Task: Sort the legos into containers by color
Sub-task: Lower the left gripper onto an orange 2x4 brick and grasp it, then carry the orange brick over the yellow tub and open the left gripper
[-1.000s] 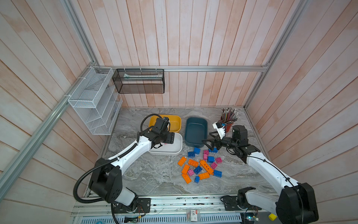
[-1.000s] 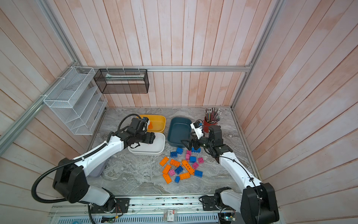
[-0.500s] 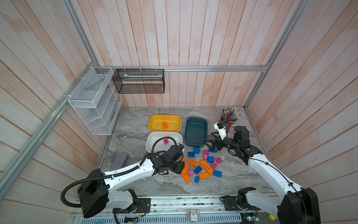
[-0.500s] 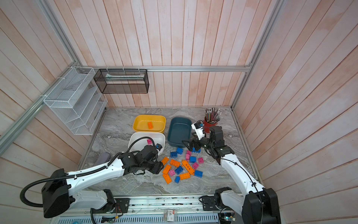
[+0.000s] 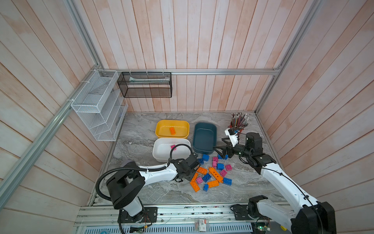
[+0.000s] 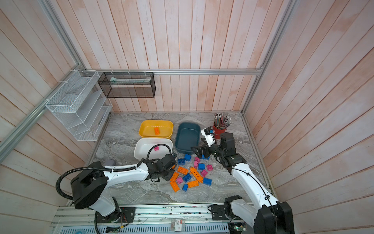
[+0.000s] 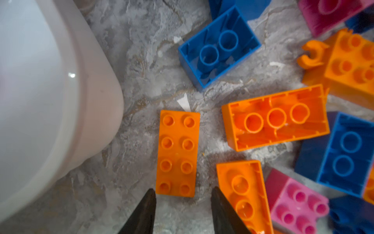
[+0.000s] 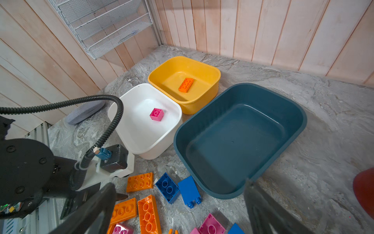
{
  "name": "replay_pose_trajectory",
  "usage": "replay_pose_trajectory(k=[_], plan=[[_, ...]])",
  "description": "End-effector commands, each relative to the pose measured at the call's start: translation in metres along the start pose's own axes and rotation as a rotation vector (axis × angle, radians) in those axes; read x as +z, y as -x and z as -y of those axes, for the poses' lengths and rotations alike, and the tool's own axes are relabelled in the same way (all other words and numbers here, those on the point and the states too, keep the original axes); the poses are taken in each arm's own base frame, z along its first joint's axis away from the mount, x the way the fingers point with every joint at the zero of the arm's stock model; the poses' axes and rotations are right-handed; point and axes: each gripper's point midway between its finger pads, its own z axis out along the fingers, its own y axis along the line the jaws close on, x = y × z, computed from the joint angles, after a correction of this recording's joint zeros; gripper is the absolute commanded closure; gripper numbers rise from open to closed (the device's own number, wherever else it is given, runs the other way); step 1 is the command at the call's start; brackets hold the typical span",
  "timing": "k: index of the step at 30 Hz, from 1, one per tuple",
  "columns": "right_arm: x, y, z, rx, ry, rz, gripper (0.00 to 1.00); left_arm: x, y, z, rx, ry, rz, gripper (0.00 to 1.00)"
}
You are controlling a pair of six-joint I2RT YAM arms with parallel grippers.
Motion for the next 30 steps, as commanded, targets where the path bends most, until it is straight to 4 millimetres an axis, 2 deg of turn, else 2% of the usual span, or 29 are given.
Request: replay_pose_trajectory(k=[1, 5, 14, 15, 16, 20, 24, 30], plan=[[-0.003, -0.007, 0.004, 0.001, -0.019, -0.011, 0.02, 0.003, 0.019, -0.001, 0.029, 0.034, 0.052, 0.53], [-0.004, -0.007, 0.004, 0.004, -0.016, -0.011, 0.02, 0.010, 0.021, -0.007, 0.048, 0.075, 0.042, 0.54], [-0.005, -0.008, 0.004, 0.005, -0.013, -0.008, 0.02, 0.027, 0.015, 0.004, 0.033, 0.009, -0.001, 0.55], [-0.005, -0.009, 0.004, 0.009, -0.014, -0.012, 0.02, 0.027, 0.013, 0.006, 0.027, -0.007, -0.004, 0.56], [-0.005, -0.009, 0.004, 0.009, -0.014, -0.011, 0.02, 0.028, 0.015, -0.005, -0.012, -0.001, -0.006, 0.59], [-0.005, -0.009, 0.004, 0.009, -0.013, -0.008, 0.02, 0.027, 0.011, -0.010, -0.015, 0.015, -0.031, 0.69], [-0.004, -0.008, 0.005, 0.011, -0.011, -0.007, 0.02, 0.015, 0.020, -0.007, -0.016, -0.002, -0.014, 0.73], [-0.004, -0.007, 0.006, 0.010, -0.014, -0.005, 0.02, -0.028, 0.058, -0.001, -0.002, -0.043, 0.074, 0.73]])
